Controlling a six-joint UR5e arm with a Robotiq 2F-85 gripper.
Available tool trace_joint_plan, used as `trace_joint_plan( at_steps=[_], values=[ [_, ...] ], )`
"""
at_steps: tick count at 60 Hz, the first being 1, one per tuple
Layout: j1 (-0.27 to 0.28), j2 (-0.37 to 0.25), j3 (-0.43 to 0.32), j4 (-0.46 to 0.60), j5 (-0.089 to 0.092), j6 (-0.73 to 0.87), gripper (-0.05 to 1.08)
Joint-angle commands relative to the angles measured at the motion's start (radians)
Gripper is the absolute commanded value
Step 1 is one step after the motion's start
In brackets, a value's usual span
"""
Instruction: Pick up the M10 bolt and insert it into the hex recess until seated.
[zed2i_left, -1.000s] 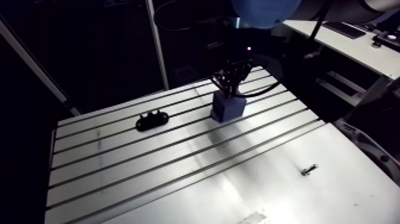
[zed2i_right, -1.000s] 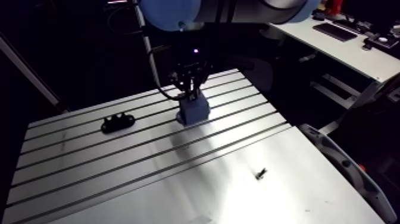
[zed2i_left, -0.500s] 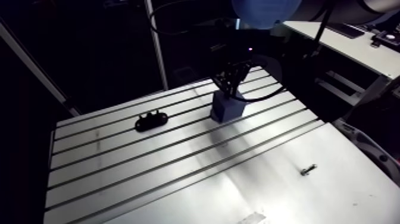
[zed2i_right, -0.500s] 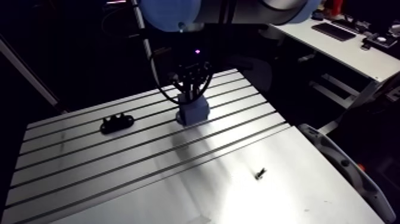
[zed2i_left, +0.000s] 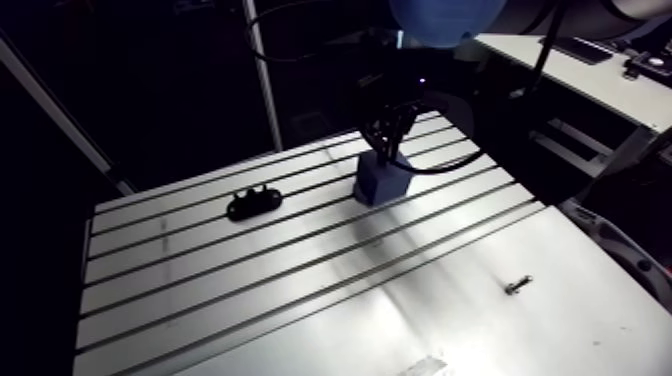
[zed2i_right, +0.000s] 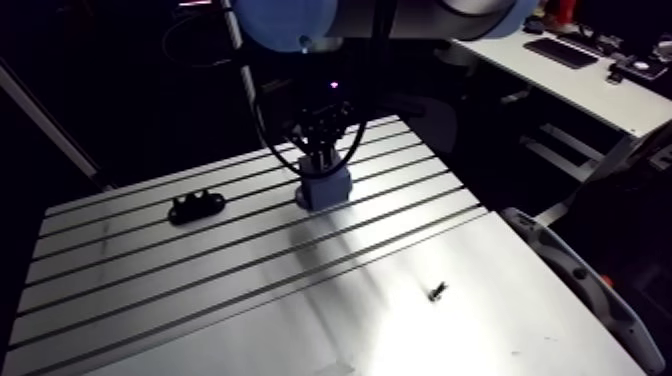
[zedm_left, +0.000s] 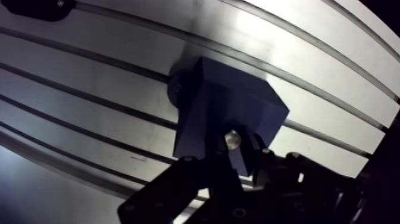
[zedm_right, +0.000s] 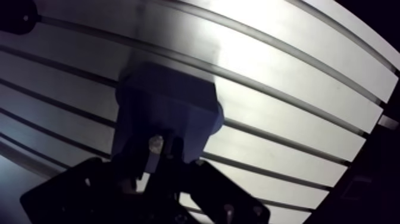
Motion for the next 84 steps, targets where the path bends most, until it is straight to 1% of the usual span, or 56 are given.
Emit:
trace_joint_plan(
  at_steps=[1,32,48,49,50,51,52,53,54,55,56,57,59,61,62,64,69,70,80,83,84],
  values=[
    [-0.001,0.0,-0.002,0.0,0.0,-0.045,0.76],
    [0.002,-0.002,0.001,0.0,0.0,-0.125,0.75],
    [0.002,-0.005,-0.001,0.0,0.0,-0.141,0.75],
    [0.002,-0.006,-0.001,-0.001,0.001,-0.14,0.74],
    [0.002,-0.006,0.001,-0.002,0.002,-0.138,0.68],
    [0.002,-0.006,0.001,-0.002,0.002,-0.138,0.68],
    [0.002,-0.008,0.001,-0.003,0.002,-0.137,0.49],
    [0.002,-0.008,0.001,-0.003,0.002,-0.137,0.49],
    [0.002,-0.008,0.001,-0.004,0.002,-0.134,0.24],
    [0.002,-0.008,0.001,-0.004,0.002,-0.134,0.24],
    [0.002,-0.009,0.004,-0.006,0.002,-0.133,0.16],
    [0.002,-0.009,0.004,-0.006,0.002,-0.133,0.16],
    [0.002,-0.011,0.007,-0.007,0.002,-0.135,0.09],
    [0.002,-0.011,0.007,-0.007,0.002,-0.135,0.09],
    [0.002,-0.011,0.011,-0.008,-0.001,-0.135,0.03],
    [0.002,-0.011,0.013,-0.009,-0.001,-0.134,0.01],
    [0.002,-0.012,0.015,-0.015,-0.002,-0.126,0.01],
    [0.002,-0.012,0.014,-0.017,0.001,-0.126,0.01],
    [0.0,-0.022,0.005,-0.025,0.006,-0.109,0.01],
    [0.0,-0.03,-0.003,-0.02,0.015,-0.082,0.01],
    [0.0,-0.03,-0.003,-0.02,0.015,-0.082,0.01]
  ],
)
